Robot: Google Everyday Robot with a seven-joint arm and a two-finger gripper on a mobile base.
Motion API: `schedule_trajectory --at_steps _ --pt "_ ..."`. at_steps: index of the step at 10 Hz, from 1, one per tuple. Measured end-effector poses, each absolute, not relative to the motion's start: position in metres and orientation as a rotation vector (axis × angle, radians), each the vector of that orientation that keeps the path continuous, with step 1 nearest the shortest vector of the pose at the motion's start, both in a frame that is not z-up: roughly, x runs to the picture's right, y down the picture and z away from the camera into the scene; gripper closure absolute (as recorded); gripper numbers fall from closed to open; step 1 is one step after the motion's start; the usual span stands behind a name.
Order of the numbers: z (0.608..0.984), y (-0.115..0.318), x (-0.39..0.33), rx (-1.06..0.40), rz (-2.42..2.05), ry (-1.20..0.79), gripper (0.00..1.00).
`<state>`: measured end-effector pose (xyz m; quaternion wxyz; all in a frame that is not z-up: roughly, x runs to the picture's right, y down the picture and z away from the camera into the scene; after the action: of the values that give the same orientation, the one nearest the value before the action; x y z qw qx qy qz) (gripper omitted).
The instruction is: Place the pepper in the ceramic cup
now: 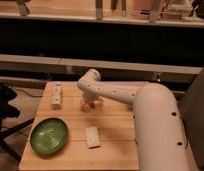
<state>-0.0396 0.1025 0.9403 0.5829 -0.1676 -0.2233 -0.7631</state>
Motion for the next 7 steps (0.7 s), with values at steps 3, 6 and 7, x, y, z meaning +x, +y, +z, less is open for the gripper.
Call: schedule_trajectory --at_steps 3,6,7 --pt "0.9412 0.1088 -0.0348 -0.411 -1.784 -0.531 0.5" --pt "0.9428 0.1107 -0.038 -0.399 -1.784 -0.535 0.81" --pt "0.9419 0.1105 -0.0358 -0.404 -1.785 -0.533 0.9"
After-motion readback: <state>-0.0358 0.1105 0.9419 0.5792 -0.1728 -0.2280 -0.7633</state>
